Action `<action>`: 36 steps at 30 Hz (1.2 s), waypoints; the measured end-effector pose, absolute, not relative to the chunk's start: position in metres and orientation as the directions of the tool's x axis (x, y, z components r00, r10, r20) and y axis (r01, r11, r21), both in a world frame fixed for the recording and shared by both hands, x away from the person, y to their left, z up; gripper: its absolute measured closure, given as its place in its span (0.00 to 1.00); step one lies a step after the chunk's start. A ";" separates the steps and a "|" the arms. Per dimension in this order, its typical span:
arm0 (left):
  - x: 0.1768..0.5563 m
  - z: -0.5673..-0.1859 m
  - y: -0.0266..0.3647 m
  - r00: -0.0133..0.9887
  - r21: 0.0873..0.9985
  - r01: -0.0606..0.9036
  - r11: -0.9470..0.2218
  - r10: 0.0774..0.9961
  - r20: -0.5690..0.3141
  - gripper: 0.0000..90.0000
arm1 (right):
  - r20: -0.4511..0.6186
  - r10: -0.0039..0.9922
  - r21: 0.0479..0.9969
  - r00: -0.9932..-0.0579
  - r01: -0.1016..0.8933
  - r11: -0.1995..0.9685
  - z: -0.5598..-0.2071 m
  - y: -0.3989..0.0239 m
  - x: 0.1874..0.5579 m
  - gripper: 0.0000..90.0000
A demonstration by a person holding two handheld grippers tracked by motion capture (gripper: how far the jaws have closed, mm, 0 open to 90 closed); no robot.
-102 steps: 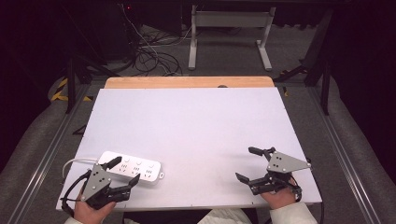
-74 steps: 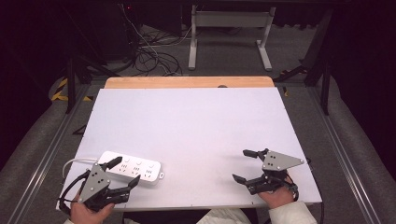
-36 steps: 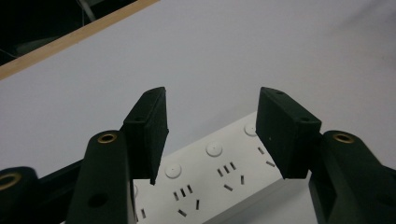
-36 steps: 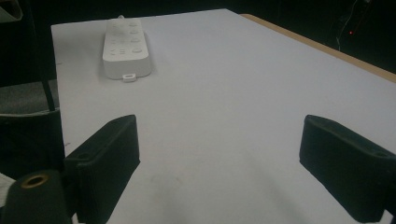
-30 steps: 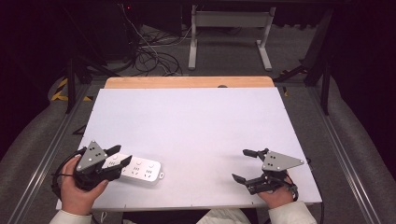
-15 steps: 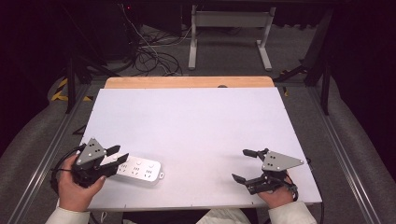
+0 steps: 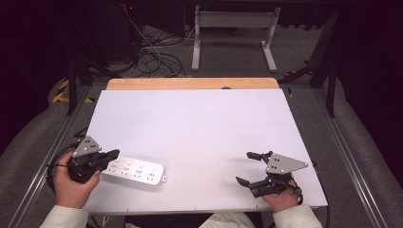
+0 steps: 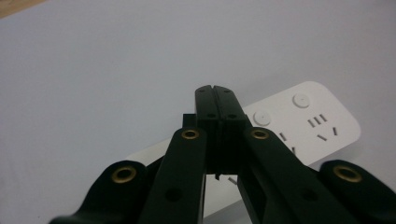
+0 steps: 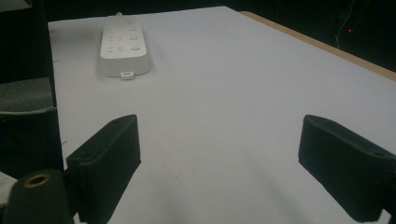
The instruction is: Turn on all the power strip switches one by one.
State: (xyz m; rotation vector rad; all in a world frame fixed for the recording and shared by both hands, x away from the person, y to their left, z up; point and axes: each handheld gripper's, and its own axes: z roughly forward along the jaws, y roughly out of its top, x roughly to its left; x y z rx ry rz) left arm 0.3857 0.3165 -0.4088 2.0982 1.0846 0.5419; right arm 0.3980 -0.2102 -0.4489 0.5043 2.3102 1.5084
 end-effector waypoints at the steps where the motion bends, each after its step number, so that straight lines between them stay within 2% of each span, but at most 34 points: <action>1: 0.386 -0.409 0.316 0.561 0.745 0.532 -0.402 0.826 0.045 1.00 | -0.084 0.466 0.920 -0.881 0.110 0.375 -0.449 -0.210 0.398 0.15; 9: 0.398 -0.418 0.336 0.530 0.721 0.580 -0.379 0.848 0.019 1.00 | -0.086 0.465 0.922 -0.881 0.107 0.373 -0.449 -0.210 0.398 0.15; 23: 0.415 -0.430 0.339 0.556 0.643 0.654 -0.399 0.829 -0.051 1.00 | -0.087 0.462 0.921 -0.882 0.106 0.376 -0.449 -0.210 0.398 0.15; 36: 0.423 -0.441 0.331 0.559 0.593 0.682 -0.429 0.828 -0.043 1.00 | -0.089 0.461 0.919 -0.883 0.105 0.380 -0.449 -0.210 0.398 0.15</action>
